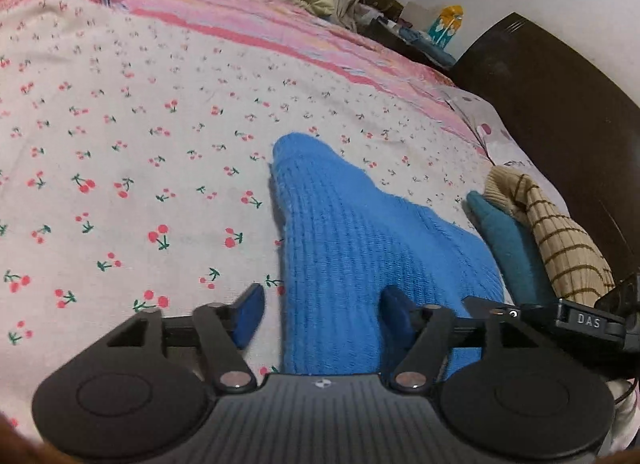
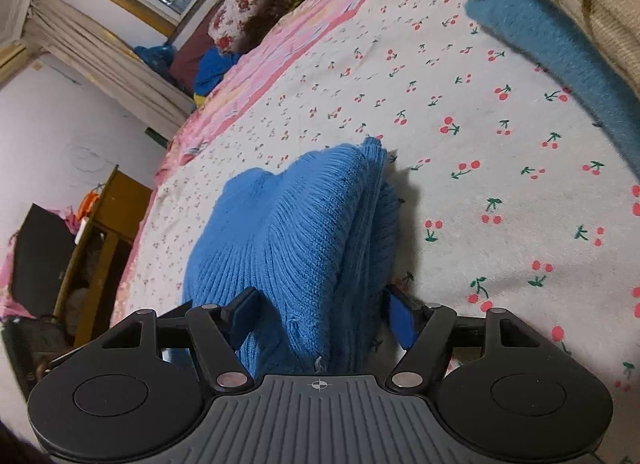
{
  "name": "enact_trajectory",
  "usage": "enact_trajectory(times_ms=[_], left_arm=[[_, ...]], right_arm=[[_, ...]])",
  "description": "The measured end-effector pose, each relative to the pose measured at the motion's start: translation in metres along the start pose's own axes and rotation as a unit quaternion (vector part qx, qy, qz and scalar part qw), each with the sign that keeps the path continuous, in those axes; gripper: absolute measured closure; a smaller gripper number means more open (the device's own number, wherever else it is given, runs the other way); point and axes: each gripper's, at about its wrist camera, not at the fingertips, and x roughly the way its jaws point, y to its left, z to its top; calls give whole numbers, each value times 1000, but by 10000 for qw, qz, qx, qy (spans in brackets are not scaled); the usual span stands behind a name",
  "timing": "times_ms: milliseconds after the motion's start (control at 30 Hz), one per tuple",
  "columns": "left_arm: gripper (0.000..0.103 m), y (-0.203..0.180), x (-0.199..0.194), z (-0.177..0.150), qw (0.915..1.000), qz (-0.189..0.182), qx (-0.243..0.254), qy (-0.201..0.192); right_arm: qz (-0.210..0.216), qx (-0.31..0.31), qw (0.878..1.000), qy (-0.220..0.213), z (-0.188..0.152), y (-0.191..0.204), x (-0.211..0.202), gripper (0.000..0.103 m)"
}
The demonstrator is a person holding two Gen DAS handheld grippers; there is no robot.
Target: Fold small clothes
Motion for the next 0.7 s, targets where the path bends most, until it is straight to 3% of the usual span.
enact_trajectory(times_ms=[133,200,233,300,400,533,700], left_arm=[[31,-2,11,4,9998,-167,28,113],[47,-7,11,5,9995,-277,37,126],[51,-9,8,3,9996,-262,9,85],[57,-14,-1,-1,9997,-214,104,13],[62,-16,-21,-6,9996,-229,119,-71],[63,-11,-58,-16,9995,-147,163,-216],[63,12,-92,-34,9989,316,115,-339]], right_arm=[[106,131,9998,-55,-1,-1,5,43],[99,182,9998,-75,-1,-1,6,53],[161,239,9996,-52,-1,-2,6,62],[299,367,9989,-8,-1,-3,6,69],[329,181,9993,-7,-3,6,1,72],[725,65,9973,99,-10,24,-3,74],[899,-375,9943,440,-28,56,5,75]])
